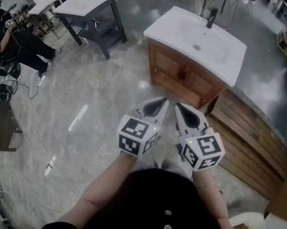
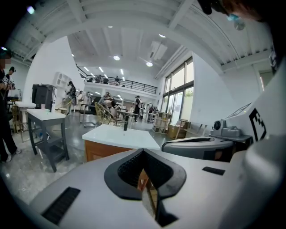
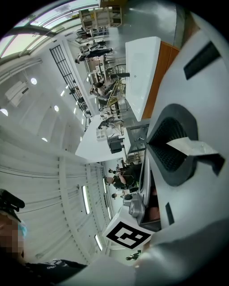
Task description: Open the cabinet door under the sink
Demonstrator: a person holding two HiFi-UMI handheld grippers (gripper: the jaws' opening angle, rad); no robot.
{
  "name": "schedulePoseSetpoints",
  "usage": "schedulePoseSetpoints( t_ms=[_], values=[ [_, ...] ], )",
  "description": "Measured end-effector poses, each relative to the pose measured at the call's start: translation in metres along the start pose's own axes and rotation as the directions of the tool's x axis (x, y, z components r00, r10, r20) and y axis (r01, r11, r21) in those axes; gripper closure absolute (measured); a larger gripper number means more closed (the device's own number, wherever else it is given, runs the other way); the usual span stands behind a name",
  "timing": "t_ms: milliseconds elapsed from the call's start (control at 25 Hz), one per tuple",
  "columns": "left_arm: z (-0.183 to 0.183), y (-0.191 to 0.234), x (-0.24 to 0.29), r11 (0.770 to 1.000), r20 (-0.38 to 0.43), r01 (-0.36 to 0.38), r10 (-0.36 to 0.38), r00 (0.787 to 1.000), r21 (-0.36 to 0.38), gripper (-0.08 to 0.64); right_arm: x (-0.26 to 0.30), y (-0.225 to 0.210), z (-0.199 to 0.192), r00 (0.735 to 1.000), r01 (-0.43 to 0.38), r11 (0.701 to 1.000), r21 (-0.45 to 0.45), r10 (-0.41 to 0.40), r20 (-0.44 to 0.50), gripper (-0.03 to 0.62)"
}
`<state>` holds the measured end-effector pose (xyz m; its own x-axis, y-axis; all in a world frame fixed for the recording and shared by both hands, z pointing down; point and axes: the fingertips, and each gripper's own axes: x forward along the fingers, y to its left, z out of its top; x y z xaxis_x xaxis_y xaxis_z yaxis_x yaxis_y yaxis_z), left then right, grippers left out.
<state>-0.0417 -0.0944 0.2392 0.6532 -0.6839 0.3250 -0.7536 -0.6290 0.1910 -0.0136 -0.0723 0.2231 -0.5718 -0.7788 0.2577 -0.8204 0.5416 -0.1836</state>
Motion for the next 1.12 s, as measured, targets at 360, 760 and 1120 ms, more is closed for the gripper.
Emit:
schedulePoseSetpoints(
  t_ms=[360, 760, 1120],
  values=[
    [0.024, 0.073, 0.045, 0.997, -0.038, 0.078, -0.078, 0.996, 0.001, 0.554, 0.091, -0.022, 0.028, 0.999, 0.052, 0.998, 0.017, -0.052, -0.009, 0.584],
    [0.024, 0.115, 0.077, 0.991, -0.069, 0.13, -0.131, 0.989, -0.01, 0.554, 0.136, -0.038, 0.03, 0.996, 0.088, 0.994, 0.06, -0.088, -0.007, 0.584],
    [0.02, 0.121, 0.1, 0.985, -0.111, 0.173, -0.174, 0.978, -0.017, 0.554, 0.15, -0.053, 0.026, 0.996, 0.088, 0.993, 0.074, -0.085, -0.039, 0.584]
  ],
)
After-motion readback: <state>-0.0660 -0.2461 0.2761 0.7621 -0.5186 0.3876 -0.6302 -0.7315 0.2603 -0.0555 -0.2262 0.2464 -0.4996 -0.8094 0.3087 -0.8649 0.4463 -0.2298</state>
